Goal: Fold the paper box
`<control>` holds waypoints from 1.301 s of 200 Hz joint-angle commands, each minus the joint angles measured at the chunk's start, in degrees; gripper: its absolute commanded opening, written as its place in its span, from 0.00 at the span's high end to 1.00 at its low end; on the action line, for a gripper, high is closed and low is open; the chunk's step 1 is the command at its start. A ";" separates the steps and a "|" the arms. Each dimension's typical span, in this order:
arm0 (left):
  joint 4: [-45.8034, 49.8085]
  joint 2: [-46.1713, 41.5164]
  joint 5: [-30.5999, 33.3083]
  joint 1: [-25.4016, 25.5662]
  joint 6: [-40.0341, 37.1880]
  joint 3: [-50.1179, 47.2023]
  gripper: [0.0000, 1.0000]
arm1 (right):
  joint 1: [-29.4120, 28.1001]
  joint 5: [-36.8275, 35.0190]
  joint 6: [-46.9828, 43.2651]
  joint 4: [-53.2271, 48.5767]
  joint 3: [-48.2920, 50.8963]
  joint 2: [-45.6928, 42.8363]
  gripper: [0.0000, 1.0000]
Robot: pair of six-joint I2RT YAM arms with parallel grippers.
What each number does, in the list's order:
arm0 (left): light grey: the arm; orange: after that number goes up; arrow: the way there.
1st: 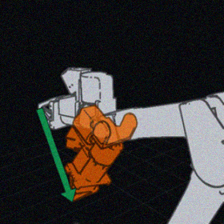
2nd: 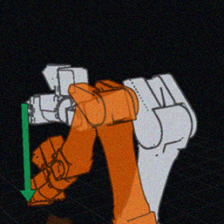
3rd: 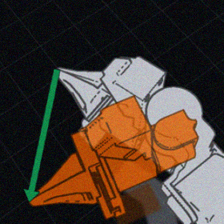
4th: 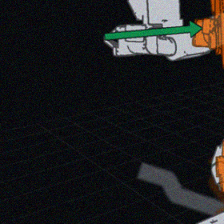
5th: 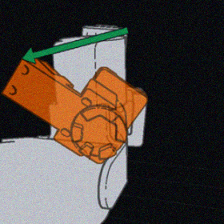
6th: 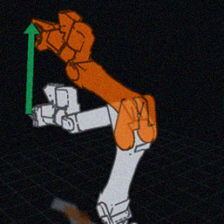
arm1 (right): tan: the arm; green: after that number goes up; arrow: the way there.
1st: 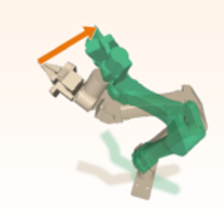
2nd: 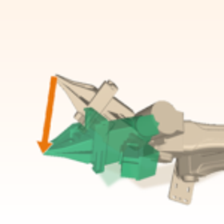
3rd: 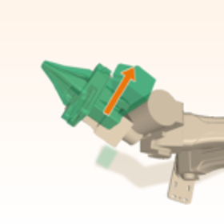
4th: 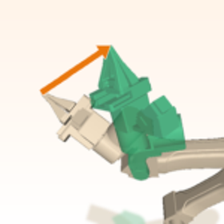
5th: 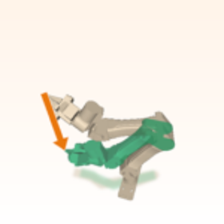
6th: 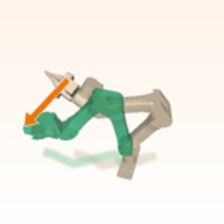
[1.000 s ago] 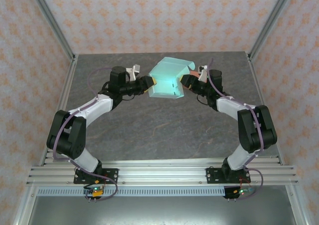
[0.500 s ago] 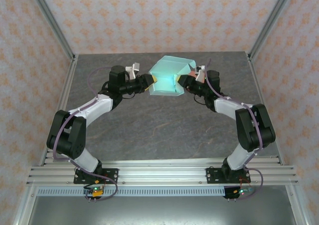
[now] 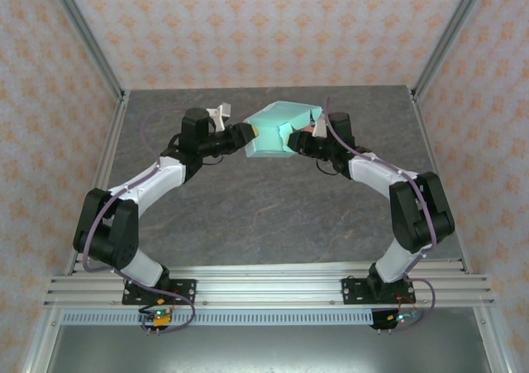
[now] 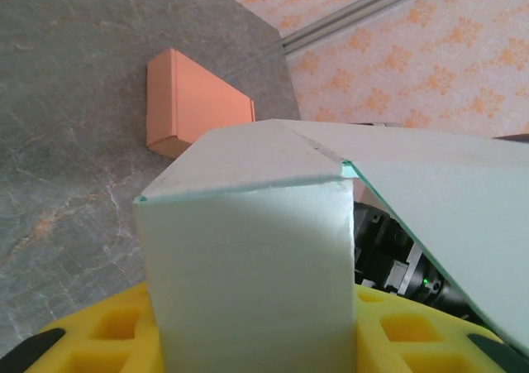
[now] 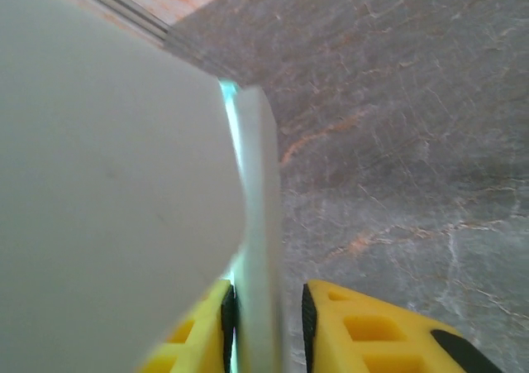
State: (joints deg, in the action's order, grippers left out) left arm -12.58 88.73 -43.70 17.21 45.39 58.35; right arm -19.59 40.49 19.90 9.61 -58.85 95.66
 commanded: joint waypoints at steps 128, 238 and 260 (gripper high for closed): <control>-1.06 -0.05 4.23 4.76 -0.54 3.16 0.70 | -8.01 -20.22 -18.23 -6.43 -10.14 7.08 0.86; 8.18 1.98 -1.40 4.48 -9.16 9.09 0.69 | -3.47 -9.50 -25.43 -15.06 -12.62 2.94 0.66; 10.08 1.45 -1.22 4.56 -10.32 9.51 0.69 | -3.48 -11.28 -28.66 -20.24 -16.30 4.15 0.72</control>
State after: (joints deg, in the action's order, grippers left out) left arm -3.49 91.66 -41.10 20.62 38.57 65.67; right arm -22.22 28.03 -2.81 -3.29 -70.57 98.74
